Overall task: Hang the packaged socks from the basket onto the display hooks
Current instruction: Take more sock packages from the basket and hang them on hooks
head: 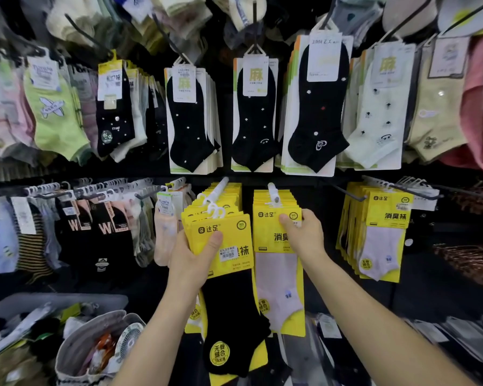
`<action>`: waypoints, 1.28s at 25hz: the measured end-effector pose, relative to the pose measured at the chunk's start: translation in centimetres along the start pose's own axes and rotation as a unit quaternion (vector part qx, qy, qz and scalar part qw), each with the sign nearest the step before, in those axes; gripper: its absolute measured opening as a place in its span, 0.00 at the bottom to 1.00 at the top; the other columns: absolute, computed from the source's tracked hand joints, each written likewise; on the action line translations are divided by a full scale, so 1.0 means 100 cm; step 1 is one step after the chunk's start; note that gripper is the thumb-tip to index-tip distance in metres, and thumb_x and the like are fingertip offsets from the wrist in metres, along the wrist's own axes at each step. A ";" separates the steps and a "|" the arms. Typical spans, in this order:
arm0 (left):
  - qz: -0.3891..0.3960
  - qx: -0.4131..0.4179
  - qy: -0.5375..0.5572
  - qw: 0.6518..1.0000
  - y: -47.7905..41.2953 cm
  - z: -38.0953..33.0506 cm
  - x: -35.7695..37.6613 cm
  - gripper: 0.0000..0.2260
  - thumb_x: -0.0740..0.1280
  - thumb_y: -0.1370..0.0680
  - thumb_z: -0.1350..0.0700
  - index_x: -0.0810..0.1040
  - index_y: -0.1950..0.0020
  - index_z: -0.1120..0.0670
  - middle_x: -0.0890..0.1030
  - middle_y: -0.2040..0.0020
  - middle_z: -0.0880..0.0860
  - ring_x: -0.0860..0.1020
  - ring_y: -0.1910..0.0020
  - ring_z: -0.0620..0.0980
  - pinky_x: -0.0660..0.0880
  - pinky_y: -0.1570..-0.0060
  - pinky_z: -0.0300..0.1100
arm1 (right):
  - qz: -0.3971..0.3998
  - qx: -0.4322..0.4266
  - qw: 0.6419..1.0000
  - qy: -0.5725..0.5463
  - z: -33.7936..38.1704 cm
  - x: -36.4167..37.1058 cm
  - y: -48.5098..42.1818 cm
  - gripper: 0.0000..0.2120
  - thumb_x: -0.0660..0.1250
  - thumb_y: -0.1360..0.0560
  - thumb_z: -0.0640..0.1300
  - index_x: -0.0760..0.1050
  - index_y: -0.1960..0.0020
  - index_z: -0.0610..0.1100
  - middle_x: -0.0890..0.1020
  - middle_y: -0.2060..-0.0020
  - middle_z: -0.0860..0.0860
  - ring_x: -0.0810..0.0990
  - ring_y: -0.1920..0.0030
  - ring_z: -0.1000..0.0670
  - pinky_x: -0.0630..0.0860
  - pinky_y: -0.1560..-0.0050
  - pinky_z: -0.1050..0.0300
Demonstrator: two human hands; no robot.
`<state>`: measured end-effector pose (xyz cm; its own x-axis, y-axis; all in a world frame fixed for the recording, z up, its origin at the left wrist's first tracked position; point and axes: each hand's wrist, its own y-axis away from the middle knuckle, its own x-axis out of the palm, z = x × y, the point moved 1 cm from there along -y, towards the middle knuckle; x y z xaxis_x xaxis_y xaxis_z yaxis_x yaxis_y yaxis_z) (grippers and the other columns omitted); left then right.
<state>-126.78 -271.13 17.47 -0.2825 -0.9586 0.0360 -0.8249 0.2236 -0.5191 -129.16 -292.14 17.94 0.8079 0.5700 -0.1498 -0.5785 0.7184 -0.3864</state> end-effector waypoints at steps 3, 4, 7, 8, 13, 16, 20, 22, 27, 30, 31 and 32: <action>-0.005 0.009 0.001 1.000 0.000 0.003 0.004 0.11 0.69 0.26 0.55 0.72 0.51 0.39 0.71 0.59 0.17 0.71 0.57 0.18 0.69 0.62 0.19 | -0.028 0.021 0.998 0.047 0.000 -0.007 0.004 0.13 0.68 0.27 0.51 0.70 0.49 0.47 0.76 0.58 0.53 0.78 0.50 0.48 0.75 0.53 0.50; -0.007 -0.001 0.008 1.000 -0.001 0.006 0.006 0.11 0.69 0.27 0.53 0.71 0.49 0.42 0.75 0.56 0.22 0.74 0.53 0.23 0.72 0.57 0.22 | -0.051 0.008 0.997 0.055 -0.001 -0.012 0.008 0.16 0.69 0.28 0.52 0.69 0.46 0.48 0.76 0.56 0.53 0.77 0.49 0.47 0.75 0.49 0.47; 0.006 -0.049 0.028 0.998 -0.002 0.010 0.015 0.14 0.71 0.30 0.46 0.72 0.47 0.45 0.80 0.48 0.41 0.78 0.46 0.42 0.76 0.47 0.41 | -0.016 -0.091 0.995 -0.048 0.007 -0.020 0.031 0.13 0.71 0.30 0.54 0.70 0.52 0.52 0.76 0.59 0.54 0.76 0.55 0.53 0.75 0.54 0.62; 0.008 -0.049 0.031 0.998 -0.002 0.011 0.020 0.13 0.71 0.30 0.47 0.73 0.49 0.44 0.80 0.49 0.41 0.78 0.47 0.41 0.75 0.49 0.39 | 0.034 -0.109 0.991 -0.066 0.012 -0.018 0.040 0.12 0.72 0.32 0.54 0.71 0.54 0.53 0.76 0.61 0.54 0.75 0.59 0.56 0.72 0.59 0.68; 0.038 -0.054 0.033 0.997 0.004 0.004 0.044 0.12 0.72 0.30 0.48 0.72 0.51 0.41 0.78 0.54 0.34 0.75 0.56 0.28 0.72 0.59 0.29 | 0.083 -0.120 0.989 -0.023 0.023 -0.018 0.054 0.10 0.73 0.32 0.53 0.74 0.57 0.50 0.79 0.64 0.52 0.75 0.64 0.55 0.73 0.63 0.66; 0.047 -0.060 0.040 0.996 0.005 0.004 0.045 0.18 0.68 0.33 0.39 0.70 0.47 0.40 0.76 0.53 0.29 0.74 0.51 0.29 0.72 0.56 0.27 | 0.094 -0.068 0.989 -0.095 0.020 -0.028 0.054 0.07 0.70 0.27 0.48 0.72 0.55 0.47 0.84 0.60 0.49 0.83 0.60 0.53 0.80 0.58 0.56; 0.038 -0.059 0.018 0.997 0.004 0.009 0.041 0.28 0.65 0.31 0.39 0.68 0.35 0.50 0.76 0.42 0.42 0.73 0.38 0.47 0.70 0.39 0.44 | 0.116 -0.046 0.987 -0.105 0.019 -0.033 0.051 0.03 0.66 0.25 0.44 0.72 0.54 0.47 0.85 0.63 0.50 0.84 0.60 0.54 0.80 0.59 0.60; 0.036 -0.049 0.006 0.998 0.002 0.009 0.037 0.19 0.64 0.27 0.43 0.68 0.39 0.47 0.75 0.46 0.38 0.73 0.38 0.48 0.70 0.46 0.36 | 0.114 -0.052 0.988 -0.091 0.019 -0.032 0.050 0.03 0.66 0.24 0.43 0.72 0.55 0.46 0.84 0.62 0.45 0.84 0.59 0.51 0.80 0.56 0.57; 0.008 -0.034 0.013 0.999 -0.001 0.010 0.013 0.25 0.62 0.25 0.43 0.66 0.30 0.52 0.72 0.33 0.42 0.70 0.33 0.45 0.66 0.33 0.42 | 0.057 -0.024 0.993 -0.102 0.017 -0.039 0.033 0.04 0.65 0.24 0.44 0.72 0.57 0.47 0.83 0.66 0.52 0.81 0.68 0.60 0.73 0.73 0.69; -0.012 0.005 0.011 1.000 0.001 0.007 -0.003 0.12 0.63 0.22 0.54 0.74 0.47 0.34 0.79 0.50 0.32 0.78 0.50 0.32 0.75 0.52 0.30 | 0.019 -0.011 0.998 -0.055 0.014 -0.044 0.017 0.04 0.65 0.24 0.46 0.71 0.57 0.48 0.82 0.64 0.52 0.81 0.67 0.59 0.73 0.72 0.67; -0.001 0.001 0.007 1.000 0.002 0.004 -0.006 0.18 0.63 0.21 0.54 0.73 0.53 0.27 0.80 0.50 0.36 0.79 0.50 0.36 0.76 0.54 0.34 | 0.014 -0.010 0.999 -0.042 0.015 -0.043 0.013 0.05 0.65 0.24 0.46 0.71 0.56 0.48 0.83 0.63 0.52 0.81 0.65 0.58 0.74 0.70 0.64; 0.006 0.001 0.001 1.000 0.003 0.002 -0.009 0.23 0.63 0.21 0.54 0.70 0.57 0.21 0.81 0.51 0.39 0.80 0.50 0.39 0.76 0.55 0.36 | 0.011 -0.011 0.999 -0.032 0.015 -0.040 0.009 0.05 0.66 0.24 0.46 0.72 0.56 0.48 0.83 0.62 0.50 0.82 0.63 0.55 0.76 0.68 0.60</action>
<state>-126.66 -270.22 17.13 -0.2934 -0.9555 0.0310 -0.8202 0.2349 -0.5215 -133.11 -293.19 19.61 0.7857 0.6103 -0.1012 -0.5932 0.6969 -0.4031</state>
